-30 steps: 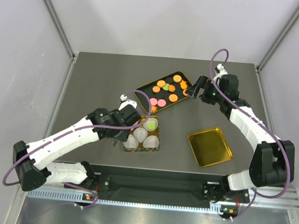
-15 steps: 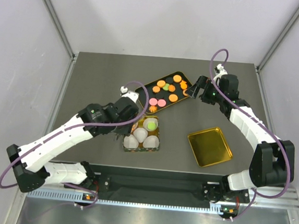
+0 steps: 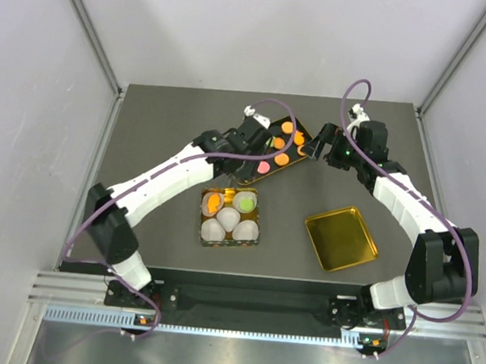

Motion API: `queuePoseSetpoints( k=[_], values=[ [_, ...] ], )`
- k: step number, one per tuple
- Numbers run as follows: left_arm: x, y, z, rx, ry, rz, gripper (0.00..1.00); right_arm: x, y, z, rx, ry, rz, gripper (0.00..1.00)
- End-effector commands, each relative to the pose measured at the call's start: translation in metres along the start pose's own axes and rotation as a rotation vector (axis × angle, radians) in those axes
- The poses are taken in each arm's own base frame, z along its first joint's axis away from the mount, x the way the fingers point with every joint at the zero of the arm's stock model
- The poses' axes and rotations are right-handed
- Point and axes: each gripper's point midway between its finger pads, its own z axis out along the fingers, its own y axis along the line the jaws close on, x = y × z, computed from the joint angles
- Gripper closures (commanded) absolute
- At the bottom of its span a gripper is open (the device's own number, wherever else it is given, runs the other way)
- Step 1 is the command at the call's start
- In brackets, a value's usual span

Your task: Pack the cookies

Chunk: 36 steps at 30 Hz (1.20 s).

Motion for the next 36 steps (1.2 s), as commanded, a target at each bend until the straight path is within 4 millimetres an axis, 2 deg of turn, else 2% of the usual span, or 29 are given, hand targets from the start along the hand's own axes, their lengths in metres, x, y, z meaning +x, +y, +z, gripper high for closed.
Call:
queuePoseSetpoints(
  k=[1,2,7,11,23,36],
  values=[
    [-0.053,0.002,0.003,0.028,-0.129,-0.039,0.49,-0.026,0.022,-0.005,-0.045,-0.065,-0.058,0.00],
    [-0.053,0.005,0.013,0.021,-0.116,-0.044,0.49,-0.026,0.022,-0.006,-0.046,-0.066,-0.060,0.00],
    [-0.048,0.000,0.036,0.044,-0.068,-0.047,0.48,-0.026,0.023,-0.006,-0.048,-0.067,-0.060,0.00],
    [-0.045,-0.001,0.047,0.057,-0.052,-0.051,0.48,-0.026,0.023,-0.006,-0.050,-0.064,-0.058,0.00],
    [-0.035,-0.003,0.070,0.043,-0.010,-0.050,0.48,-0.026,0.023,-0.006,-0.051,-0.065,-0.060,0.00],
    [-0.027,-0.003,0.082,0.037,0.009,-0.048,0.48,-0.026,0.022,-0.005,-0.050,-0.063,-0.058,0.00]
  ],
)
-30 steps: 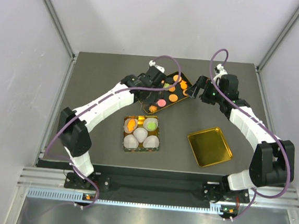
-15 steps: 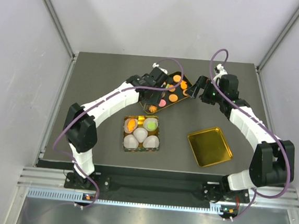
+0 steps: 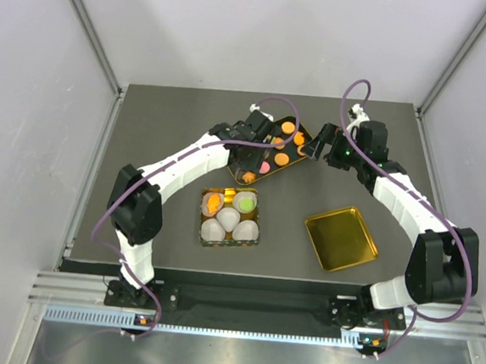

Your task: Pack the cookies

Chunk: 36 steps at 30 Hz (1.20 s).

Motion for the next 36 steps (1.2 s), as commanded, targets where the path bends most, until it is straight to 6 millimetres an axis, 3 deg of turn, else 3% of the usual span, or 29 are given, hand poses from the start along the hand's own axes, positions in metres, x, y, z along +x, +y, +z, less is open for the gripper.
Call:
queuePoseSetpoints(
  k=[1,24,36],
  values=[
    [-0.018,-0.004,0.000,0.021,-0.064,-0.019,0.49,-0.026,0.023,-0.005,-0.049,-0.062,-0.051,0.00],
    [-0.012,0.005,-0.002,-0.010,-0.055,-0.013,0.49,-0.024,0.021,-0.003,-0.048,-0.056,-0.051,0.00],
    [-0.005,0.002,0.007,-0.001,-0.032,-0.008,0.50,-0.024,0.021,-0.002,-0.048,-0.053,-0.050,0.00]
  ],
)
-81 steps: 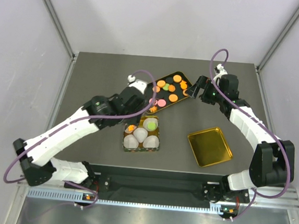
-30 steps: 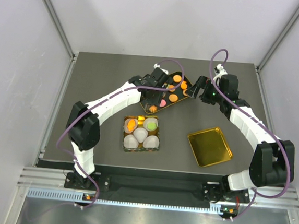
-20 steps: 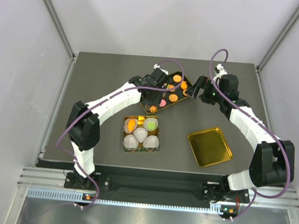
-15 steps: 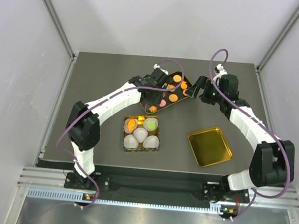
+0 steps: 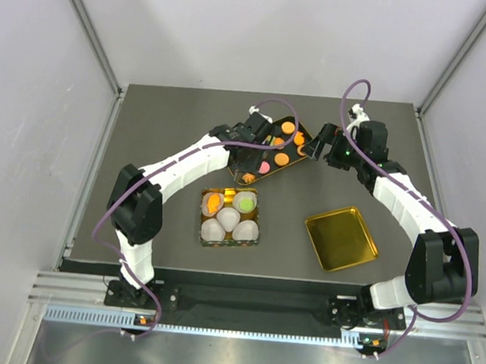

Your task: Pack the cookies

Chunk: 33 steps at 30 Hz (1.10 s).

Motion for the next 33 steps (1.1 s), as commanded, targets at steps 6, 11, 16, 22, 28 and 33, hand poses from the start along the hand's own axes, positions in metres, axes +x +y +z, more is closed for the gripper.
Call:
queuePoseSetpoints(
  k=[6,11,16,22,28,33],
  values=[
    [-0.009,-0.003,0.001,0.019,-0.029,-0.001,0.54,-0.024,0.021,-0.002,-0.047,-0.055,-0.050,0.00],
    [-0.012,-0.002,-0.007,0.019,-0.030,0.011,0.59,-0.024,0.021,-0.002,-0.048,-0.053,-0.050,0.00],
    [-0.029,0.005,-0.029,0.004,-0.086,0.002,0.60,-0.023,0.020,-0.002,-0.047,-0.052,-0.051,0.00],
    [-0.041,0.007,-0.043,0.008,-0.120,-0.003,0.60,-0.023,0.020,-0.001,-0.046,-0.052,-0.050,0.00],
    [-0.041,0.004,-0.055,0.040,-0.125,-0.007,0.61,-0.023,0.020,0.000,-0.045,-0.049,-0.050,0.00],
    [-0.036,0.002,-0.074,0.091,-0.133,-0.010,0.62,-0.023,0.020,-0.001,-0.045,-0.051,-0.050,0.00]
  ],
)
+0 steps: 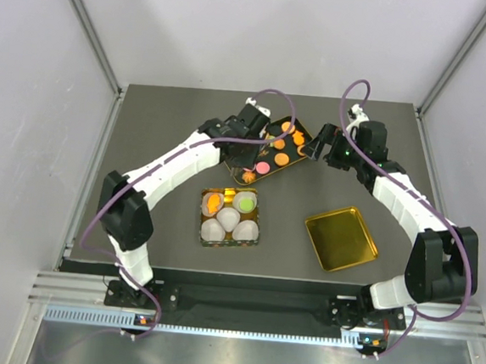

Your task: Pack the cookies

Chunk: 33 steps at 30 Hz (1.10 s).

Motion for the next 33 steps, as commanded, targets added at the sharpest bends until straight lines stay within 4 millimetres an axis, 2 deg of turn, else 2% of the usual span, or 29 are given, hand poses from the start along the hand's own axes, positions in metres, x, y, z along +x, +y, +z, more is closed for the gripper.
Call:
queuePoseSetpoints(
  k=[1,4,5,6,7,8,10,11,14,15,20,23,29,33],
  values=[
    [-0.025,-0.001,-0.054,0.075,-0.126,-0.030,0.62,-0.023,0.021,-0.002,-0.048,-0.053,-0.053,0.00],
    [-0.015,0.000,-0.072,0.106,-0.133,-0.042,0.62,-0.025,0.021,-0.003,-0.046,-0.060,-0.054,0.00],
    [-0.004,0.002,-0.072,0.105,-0.115,-0.039,0.61,-0.025,0.021,-0.003,-0.044,-0.059,-0.055,0.00],
    [-0.002,0.003,-0.084,0.119,-0.131,-0.051,0.61,-0.025,0.020,-0.003,-0.042,-0.059,-0.053,0.00],
    [0.004,0.003,-0.088,0.125,-0.127,-0.053,0.62,-0.024,0.020,-0.002,-0.042,-0.057,-0.053,0.00],
    [0.017,0.006,-0.089,0.122,-0.101,-0.049,0.62,-0.025,0.020,-0.002,-0.043,-0.058,-0.054,0.00],
    [0.027,0.006,-0.104,0.149,-0.106,-0.063,0.62,-0.024,0.020,-0.002,-0.042,-0.055,-0.053,0.00],
    [0.039,0.010,-0.112,0.152,-0.092,-0.067,0.61,-0.024,0.019,-0.002,-0.040,-0.056,-0.051,0.00],
    [0.066,0.010,-0.118,0.171,-0.045,-0.063,0.61,-0.024,0.018,-0.001,-0.036,-0.055,-0.052,0.00],
    [0.073,0.014,-0.127,0.179,-0.045,-0.074,0.61,-0.023,0.017,0.000,-0.034,-0.054,-0.053,0.00],
    [0.118,0.018,-0.136,0.197,0.045,-0.073,0.61,-0.022,0.015,0.002,-0.026,-0.051,-0.050,0.00],
    [0.137,0.022,-0.141,0.199,0.082,-0.072,0.61,-0.021,0.014,0.004,-0.025,-0.046,-0.047,0.00],
    [0.161,0.024,-0.142,0.204,0.136,-0.065,0.61,-0.021,0.013,0.005,-0.020,-0.045,-0.049,0.00],
    [0.169,0.023,-0.145,0.214,0.154,-0.066,0.61,-0.020,0.013,0.006,-0.018,-0.041,-0.049,0.00]
  ],
)
